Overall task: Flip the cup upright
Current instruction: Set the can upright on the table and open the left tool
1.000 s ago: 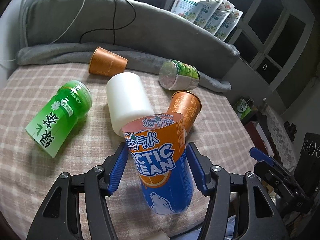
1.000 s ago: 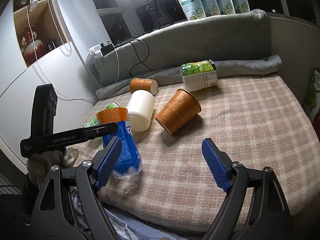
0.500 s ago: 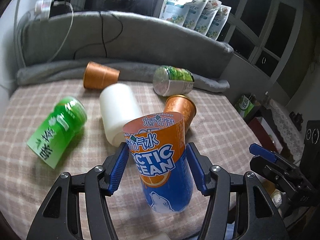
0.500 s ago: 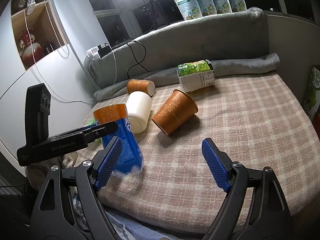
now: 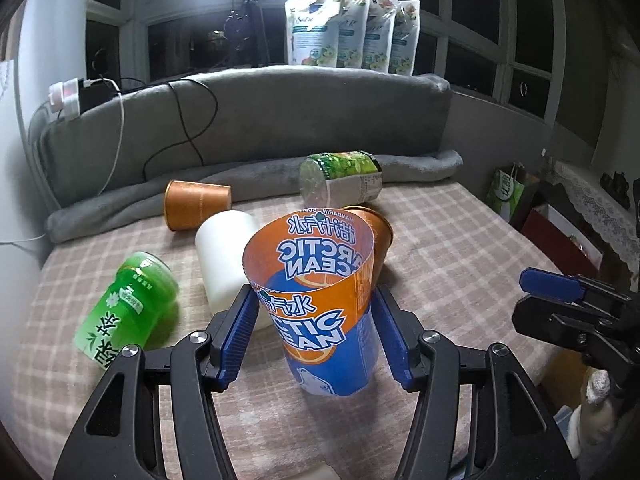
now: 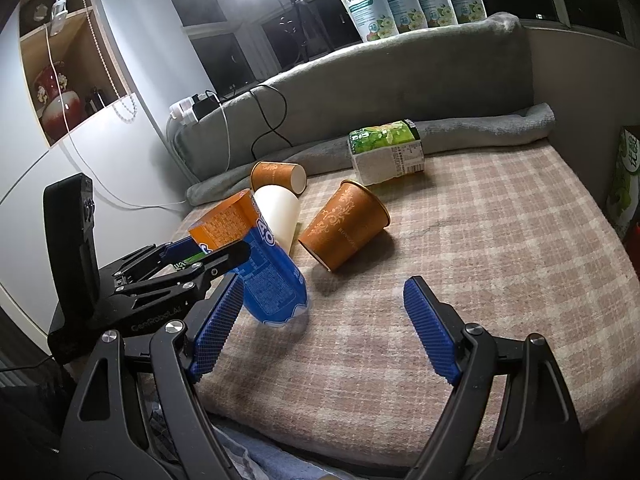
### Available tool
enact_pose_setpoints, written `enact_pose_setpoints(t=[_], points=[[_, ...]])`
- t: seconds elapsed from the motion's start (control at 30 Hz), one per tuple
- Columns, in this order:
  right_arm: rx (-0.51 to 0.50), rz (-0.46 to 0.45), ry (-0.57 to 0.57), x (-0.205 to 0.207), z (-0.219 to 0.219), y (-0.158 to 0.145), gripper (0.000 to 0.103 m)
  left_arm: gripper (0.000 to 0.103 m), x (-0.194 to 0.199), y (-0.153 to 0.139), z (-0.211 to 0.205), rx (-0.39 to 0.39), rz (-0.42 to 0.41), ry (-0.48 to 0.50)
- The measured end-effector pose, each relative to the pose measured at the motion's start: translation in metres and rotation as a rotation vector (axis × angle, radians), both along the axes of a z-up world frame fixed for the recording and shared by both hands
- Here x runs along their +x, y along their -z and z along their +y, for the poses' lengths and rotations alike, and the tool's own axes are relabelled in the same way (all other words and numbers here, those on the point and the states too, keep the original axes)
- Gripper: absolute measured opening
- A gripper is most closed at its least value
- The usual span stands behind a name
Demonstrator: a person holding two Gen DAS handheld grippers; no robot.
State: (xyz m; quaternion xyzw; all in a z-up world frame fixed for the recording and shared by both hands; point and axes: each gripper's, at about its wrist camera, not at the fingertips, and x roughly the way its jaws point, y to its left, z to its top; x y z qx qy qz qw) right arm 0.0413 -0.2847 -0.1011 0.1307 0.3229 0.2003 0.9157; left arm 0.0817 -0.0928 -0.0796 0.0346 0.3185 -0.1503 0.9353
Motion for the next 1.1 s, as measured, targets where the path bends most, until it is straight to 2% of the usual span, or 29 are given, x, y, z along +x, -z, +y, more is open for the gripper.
enact_pose_setpoints(t=[0.37, 0.6, 0.83, 1.0, 1.1], points=[[-0.004, -0.015, -0.004, 0.000, 0.002, -0.003, 0.085, 0.058, -0.007, 0.000, -0.003, -0.014, 0.023, 0.020], [-0.023, -0.025, 0.017, -0.006, -0.001, -0.005, 0.085, 0.059, -0.012, 0.000, -0.002, -0.057, 0.043, 0.041], [-0.094, -0.046, 0.044, -0.013, 0.001, -0.006, 0.085, 0.060, -0.017, -0.001, -0.001, -0.091, 0.058, 0.062], [-0.105, -0.055, 0.057, -0.015, 0.000, -0.006, 0.085, 0.064, -0.020, 0.000, -0.002, -0.098, 0.063, 0.072], [-0.109, -0.051, 0.063, -0.015, -0.001, -0.004, 0.085, 0.071, -0.022, 0.000, -0.001, -0.104, 0.065, 0.077]])
